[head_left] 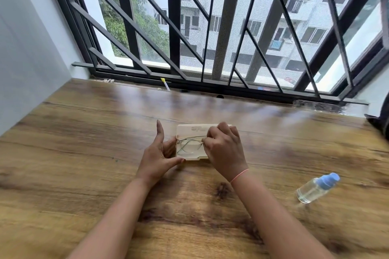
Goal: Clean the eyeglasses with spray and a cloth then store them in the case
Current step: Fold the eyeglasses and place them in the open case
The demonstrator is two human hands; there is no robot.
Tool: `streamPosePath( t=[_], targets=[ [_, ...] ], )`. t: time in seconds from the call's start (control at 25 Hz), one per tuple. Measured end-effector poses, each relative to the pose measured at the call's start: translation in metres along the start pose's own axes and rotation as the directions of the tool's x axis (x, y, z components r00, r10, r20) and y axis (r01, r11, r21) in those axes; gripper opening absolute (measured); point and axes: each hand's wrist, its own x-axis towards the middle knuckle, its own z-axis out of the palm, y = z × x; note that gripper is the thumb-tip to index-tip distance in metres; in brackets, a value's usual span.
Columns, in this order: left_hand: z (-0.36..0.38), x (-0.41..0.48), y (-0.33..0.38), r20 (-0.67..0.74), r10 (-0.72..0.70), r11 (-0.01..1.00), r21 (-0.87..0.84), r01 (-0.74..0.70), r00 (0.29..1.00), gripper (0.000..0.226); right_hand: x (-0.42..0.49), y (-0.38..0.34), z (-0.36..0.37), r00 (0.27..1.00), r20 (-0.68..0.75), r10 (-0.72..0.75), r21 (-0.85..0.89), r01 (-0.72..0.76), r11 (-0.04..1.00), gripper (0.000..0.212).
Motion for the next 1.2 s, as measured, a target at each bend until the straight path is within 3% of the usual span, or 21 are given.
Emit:
streamPosePath(
  t=[0.64, 0.92, 1.2],
  targets=[
    [0.001, -0.001, 0.002, -0.029, 0.042, 0.999, 0.02, -0.041, 0.999, 0.125, 0.007, 0.003, -0.015, 0.988, 0.142, 0.064, 0.015, -0.067, 0.998, 0.008],
    [0.001, -0.004, 0.004, -0.026, 0.053, 0.998, 0.032, -0.053, 0.998, 0.123, 0.018, -0.004, -0.014, 0.945, 0.299, 0.131, 0.032, -0.147, 0.989, 0.014],
    [0.002, -0.006, 0.009, -0.038, 0.049, 0.998, 0.043, -0.048, 0.998, 0.123, 0.007, -0.009, -0.003, 0.972, 0.188, 0.139, 0.048, -0.15, 0.987, 0.018]
  ],
)
